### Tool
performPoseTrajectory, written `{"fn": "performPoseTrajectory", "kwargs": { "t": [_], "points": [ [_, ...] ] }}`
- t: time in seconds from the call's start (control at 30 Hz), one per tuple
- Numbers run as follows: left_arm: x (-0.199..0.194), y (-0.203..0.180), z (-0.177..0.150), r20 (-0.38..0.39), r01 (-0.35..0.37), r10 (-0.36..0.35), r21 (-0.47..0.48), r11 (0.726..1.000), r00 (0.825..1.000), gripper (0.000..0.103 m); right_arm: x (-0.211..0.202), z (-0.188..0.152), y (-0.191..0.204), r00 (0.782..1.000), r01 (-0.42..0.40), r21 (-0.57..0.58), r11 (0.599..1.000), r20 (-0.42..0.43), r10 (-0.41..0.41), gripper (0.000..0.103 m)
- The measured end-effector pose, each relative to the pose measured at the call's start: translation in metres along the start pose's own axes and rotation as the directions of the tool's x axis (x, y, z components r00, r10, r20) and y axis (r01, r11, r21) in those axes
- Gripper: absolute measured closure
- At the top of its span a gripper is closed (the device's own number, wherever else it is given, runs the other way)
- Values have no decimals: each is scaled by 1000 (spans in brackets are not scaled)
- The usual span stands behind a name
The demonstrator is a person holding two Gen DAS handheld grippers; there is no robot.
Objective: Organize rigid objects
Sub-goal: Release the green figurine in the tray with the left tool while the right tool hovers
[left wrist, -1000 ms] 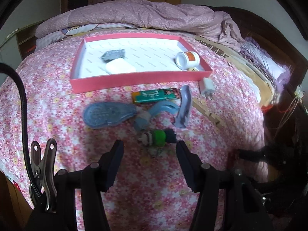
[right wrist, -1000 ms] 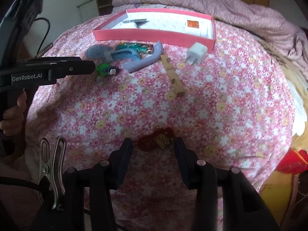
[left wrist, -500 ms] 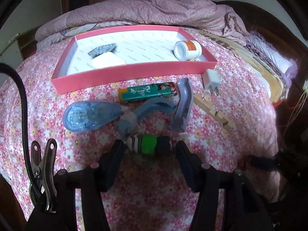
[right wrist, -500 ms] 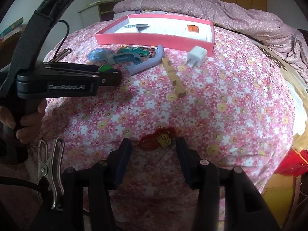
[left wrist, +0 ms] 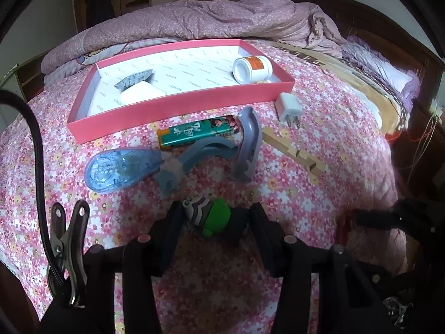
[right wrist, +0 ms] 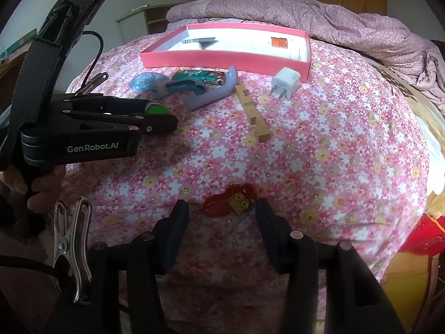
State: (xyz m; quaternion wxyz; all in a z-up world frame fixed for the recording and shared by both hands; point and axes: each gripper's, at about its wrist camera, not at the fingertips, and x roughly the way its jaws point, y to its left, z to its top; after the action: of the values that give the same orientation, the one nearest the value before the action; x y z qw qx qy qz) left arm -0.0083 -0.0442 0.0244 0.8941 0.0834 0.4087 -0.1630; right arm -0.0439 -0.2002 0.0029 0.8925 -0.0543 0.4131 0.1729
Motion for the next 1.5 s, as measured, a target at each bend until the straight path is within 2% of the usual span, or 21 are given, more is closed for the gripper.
{"fn": "performPoseTrajectory", "kwargs": {
  "t": [0.27, 0.5, 0.9, 1.07, 1.23, 1.5],
  "points": [
    [-7, 2, -2, 13, 24, -24, -11, 1000, 1000, 51, 1, 0, 8, 999, 47, -40, 998, -4, -47, 51],
    [-14, 7, -3, 31, 26, -25, -32, 999, 999, 51, -1, 0, 5, 998, 58, -18, 998, 4, -58, 69],
    [-22, 15, -2, 53, 22, -20, -54, 998, 998, 51, -7, 6, 5, 999, 52, -14, 999, 15, -52, 69],
    [-28, 23, 1, 71, 23, -17, -82, 996, 997, 51, -10, 15, 2, 999, 24, 5, 1000, 30, -24, 69],
    [-38, 42, 13, 107, 19, -4, -136, 991, 994, 51, -14, 25, -4, 999, -12, 33, 999, 45, 10, 69],
    [-36, 73, 42, 137, -27, 52, -180, 983, 989, 51, -8, 33, -5, 999, -19, 53, 998, 44, 16, 69]
  ]
}}
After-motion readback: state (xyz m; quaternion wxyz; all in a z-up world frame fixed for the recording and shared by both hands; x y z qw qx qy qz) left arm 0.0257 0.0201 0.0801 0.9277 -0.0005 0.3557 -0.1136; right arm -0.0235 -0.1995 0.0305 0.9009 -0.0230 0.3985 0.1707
